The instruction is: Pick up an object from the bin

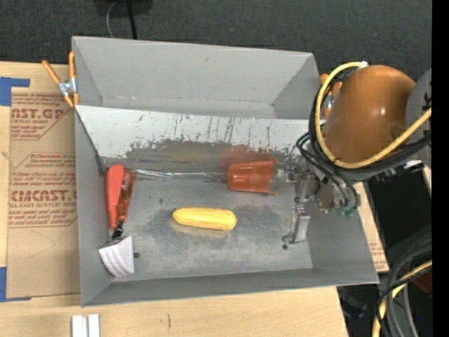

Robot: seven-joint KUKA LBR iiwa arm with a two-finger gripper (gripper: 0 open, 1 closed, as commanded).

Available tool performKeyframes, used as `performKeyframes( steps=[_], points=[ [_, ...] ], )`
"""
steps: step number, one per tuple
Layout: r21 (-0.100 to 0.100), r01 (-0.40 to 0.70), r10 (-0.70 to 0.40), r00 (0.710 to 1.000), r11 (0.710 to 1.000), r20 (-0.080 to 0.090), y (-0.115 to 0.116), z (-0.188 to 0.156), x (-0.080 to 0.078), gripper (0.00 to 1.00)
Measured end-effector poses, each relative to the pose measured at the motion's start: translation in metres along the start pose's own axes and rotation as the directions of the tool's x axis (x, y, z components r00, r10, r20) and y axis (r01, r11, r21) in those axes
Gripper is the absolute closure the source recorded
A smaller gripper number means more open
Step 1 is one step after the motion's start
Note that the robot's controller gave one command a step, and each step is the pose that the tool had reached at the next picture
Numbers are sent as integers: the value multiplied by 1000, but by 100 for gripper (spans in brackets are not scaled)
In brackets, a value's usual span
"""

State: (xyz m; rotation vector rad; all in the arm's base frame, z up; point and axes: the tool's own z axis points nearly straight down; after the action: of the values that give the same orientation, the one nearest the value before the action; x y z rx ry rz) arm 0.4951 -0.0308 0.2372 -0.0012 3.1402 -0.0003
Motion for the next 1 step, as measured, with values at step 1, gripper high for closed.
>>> performKeyframes(
  steps=[1],
  points=[
    [1,24,-24,1000,1000,6,26,41,-13,0]
  ],
)
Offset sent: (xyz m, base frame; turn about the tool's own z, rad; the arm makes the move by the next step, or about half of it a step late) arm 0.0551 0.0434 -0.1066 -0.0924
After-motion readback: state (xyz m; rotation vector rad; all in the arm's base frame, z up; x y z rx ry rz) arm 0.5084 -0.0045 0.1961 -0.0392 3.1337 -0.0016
